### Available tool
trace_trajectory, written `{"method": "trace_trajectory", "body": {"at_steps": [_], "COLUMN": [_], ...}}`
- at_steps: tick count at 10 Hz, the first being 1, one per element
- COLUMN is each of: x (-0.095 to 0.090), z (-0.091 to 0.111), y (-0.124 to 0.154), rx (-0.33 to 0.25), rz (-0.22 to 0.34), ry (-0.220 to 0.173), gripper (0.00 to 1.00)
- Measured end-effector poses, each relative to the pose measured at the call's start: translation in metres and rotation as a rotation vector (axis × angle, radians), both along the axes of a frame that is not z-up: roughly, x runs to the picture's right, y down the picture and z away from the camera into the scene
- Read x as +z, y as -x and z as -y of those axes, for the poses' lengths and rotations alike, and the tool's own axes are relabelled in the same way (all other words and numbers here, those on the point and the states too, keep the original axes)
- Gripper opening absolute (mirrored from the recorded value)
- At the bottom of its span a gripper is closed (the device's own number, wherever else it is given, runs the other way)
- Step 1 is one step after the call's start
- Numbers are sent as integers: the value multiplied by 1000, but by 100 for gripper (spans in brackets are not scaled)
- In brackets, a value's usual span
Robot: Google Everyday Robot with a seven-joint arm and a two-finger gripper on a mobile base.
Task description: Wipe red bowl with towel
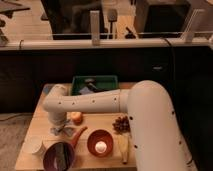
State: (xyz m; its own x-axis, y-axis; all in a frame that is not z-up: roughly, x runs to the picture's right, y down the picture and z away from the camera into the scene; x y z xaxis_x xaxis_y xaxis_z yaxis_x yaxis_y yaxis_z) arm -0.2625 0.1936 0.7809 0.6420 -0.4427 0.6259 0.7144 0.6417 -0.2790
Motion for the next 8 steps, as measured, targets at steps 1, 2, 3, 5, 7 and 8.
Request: {"method": "trace_trajectory", "body": {"at_steps": [1, 2, 3, 5, 7, 8], "x": [-5, -16, -26, -42, -49, -54], "z": [2, 5, 9, 12, 10, 11], "y": [-11, -21, -31, -48, -73, -82], "rx": [34, 81, 116, 168, 215, 224], "rz": [4, 25, 27, 7, -42, -72], "ry": [-2, -15, -31, -50, -69, -74], "gripper": [0, 0, 0, 0, 0, 0]}}
